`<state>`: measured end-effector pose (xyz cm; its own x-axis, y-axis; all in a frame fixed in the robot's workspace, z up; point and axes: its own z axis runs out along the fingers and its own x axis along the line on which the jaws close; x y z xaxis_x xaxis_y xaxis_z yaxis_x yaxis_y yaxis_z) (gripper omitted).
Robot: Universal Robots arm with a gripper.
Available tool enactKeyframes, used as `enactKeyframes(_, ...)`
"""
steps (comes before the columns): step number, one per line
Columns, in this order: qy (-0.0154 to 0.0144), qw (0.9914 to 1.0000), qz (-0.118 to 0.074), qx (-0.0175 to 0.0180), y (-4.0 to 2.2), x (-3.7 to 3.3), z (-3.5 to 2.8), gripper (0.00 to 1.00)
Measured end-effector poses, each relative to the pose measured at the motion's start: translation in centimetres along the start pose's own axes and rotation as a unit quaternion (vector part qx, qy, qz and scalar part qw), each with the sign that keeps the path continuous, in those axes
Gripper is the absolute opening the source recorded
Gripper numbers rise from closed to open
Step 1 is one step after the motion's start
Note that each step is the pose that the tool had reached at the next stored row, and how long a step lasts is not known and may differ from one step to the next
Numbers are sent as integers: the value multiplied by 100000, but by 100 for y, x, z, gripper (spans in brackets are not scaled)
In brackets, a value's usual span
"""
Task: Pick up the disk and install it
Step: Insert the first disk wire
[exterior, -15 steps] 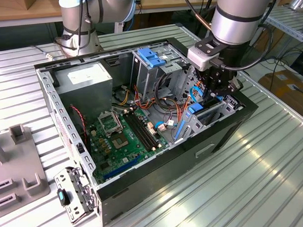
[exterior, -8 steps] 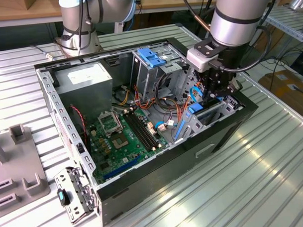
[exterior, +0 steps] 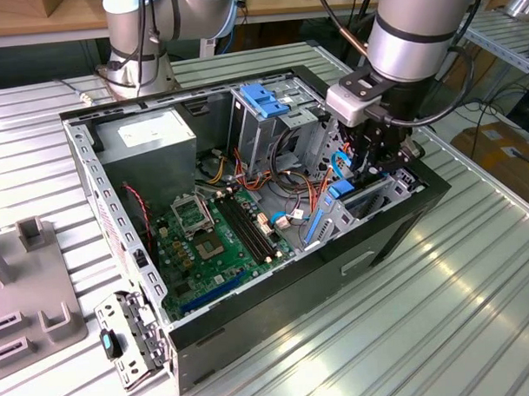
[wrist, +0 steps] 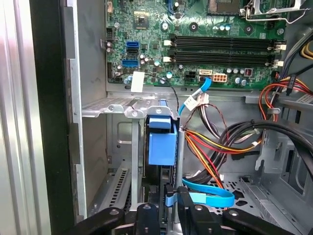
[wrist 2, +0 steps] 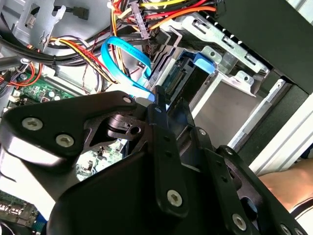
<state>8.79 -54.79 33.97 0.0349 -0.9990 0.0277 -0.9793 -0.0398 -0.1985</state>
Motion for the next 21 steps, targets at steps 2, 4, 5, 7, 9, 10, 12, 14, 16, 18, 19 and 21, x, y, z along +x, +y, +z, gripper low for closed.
enactKeyframes(2,7,100000,0,0,-13,2,-65,30)
enactKeyframes(4,5,100000,4,0,-24,4,-116,30)
enactKeyframes(5,8,100000,-2,0,-36,5,-163,30)
enactKeyframes(7,-36,100000,25,2,-40,5,-173,30)
enactKeyframes(9,-42,100000,29,1,-40,5,-174,30)
enactKeyframes(10,-47,100000,27,3,-40,5,-175,30)
enactKeyframes(12,-56,100000,28,-46,-42,5,-174,30)
enactKeyframes(14,-61,99999,68,-524,-52,6,-173,30)
enactKeyframes(16,-59,99994,185,-1071,-60,6,-170,30)
enactKeyframes(18,-49,99987,321,-1601,-66,6,-170,30)
enactKeyframes(19,-50,99984,361,-1734,-68,6,-169,30)
enactKeyframes(21,-46,99983,385,-1817,-69,6,-169,30)
